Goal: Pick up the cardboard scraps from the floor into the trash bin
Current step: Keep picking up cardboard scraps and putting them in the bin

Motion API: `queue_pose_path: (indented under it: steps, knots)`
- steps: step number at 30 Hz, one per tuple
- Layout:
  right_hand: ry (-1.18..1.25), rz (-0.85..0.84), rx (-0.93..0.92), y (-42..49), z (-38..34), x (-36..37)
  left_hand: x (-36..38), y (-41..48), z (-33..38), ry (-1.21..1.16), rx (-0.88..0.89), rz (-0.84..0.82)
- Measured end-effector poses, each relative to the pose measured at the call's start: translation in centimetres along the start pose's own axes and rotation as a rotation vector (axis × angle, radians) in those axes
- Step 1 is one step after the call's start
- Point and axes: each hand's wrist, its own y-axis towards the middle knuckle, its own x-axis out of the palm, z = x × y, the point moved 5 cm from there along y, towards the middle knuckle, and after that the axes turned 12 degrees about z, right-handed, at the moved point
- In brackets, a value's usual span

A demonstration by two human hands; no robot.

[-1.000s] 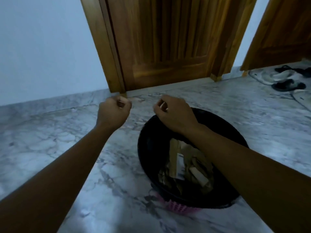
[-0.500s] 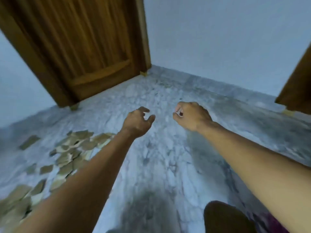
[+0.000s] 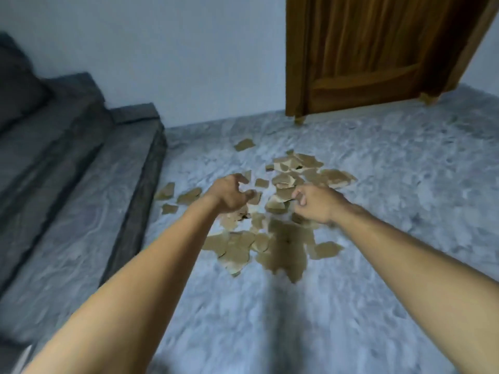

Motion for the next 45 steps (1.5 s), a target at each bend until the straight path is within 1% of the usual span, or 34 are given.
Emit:
queue_pose_path:
  steps: [3, 7, 12, 15, 18, 21, 25, 27, 29, 31, 34, 39, 41, 45]
  knots:
    - [-0.015, -0.071, -0.040, 1.4, -6.2, 4.3, -2.6, -0.6, -7.0, -0.015, -0.076, -0.014]
    - [-0.020, -0.184, -0.068, 2.3, -11.8, 10.1, -3.8, -0.8, -14.1, -0.017, -0.130, -0.025]
    - [-0.096, -0.342, -0.082, 2.7, -13.2, 17.5, -0.2, -1.4, -21.0, -0.118, -0.238, -0.124]
    - [-0.125, -0.377, -0.098, 3.6, -12.7, 20.9, 2.8, -1.6, -23.8, -0.118, -0.301, -0.151]
    - [-0.131, -0.410, -0.153, 5.0, -12.1, 23.3, 6.3, -1.7, -25.4, -0.075, -0.367, -0.187]
    - [-0.118, -0.471, -0.170, 6.9, -11.0, 24.2, 9.0, -1.1, -25.2, -0.072, -0.447, -0.217]
    - [-0.064, -0.520, -0.162, 10.2, -8.1, 22.1, 11.8, 0.1, -22.8, -0.136, -0.539, -0.204]
    - [-0.088, -0.522, -0.168, 11.4, -6.7, 21.1, 13.1, -0.2, -22.1, -0.158, -0.587, -0.210]
    - [-0.134, -0.569, -0.166, 11.8, -5.8, 21.1, 14.0, -0.6, -21.9, -0.164, -0.621, -0.240]
    - [-0.159, -0.637, -0.164, 11.8, -5.6, 22.1, 14.3, -0.7, -22.8, -0.171, -0.662, -0.233]
    - [-0.211, -0.689, -0.210, 11.4, -6.9, 24.6, 14.4, -1.1, -26.2, -0.138, -0.702, -0.164]
    - [-0.307, -0.681, -0.317, 10.7, -10.2, 31.1, 13.8, -3.0, -34.8, 0.025, -0.816, -0.116]
    - [-0.320, -0.614, -0.336, 11.5, -11.6, 33.1, 13.7, -3.2, -38.7, 0.067, -0.873, -0.085]
    - [-0.283, -0.443, -0.382, 13.4, -16.4, 35.8, 13.6, -3.2, -44.4, 0.144, -0.869, 0.053]
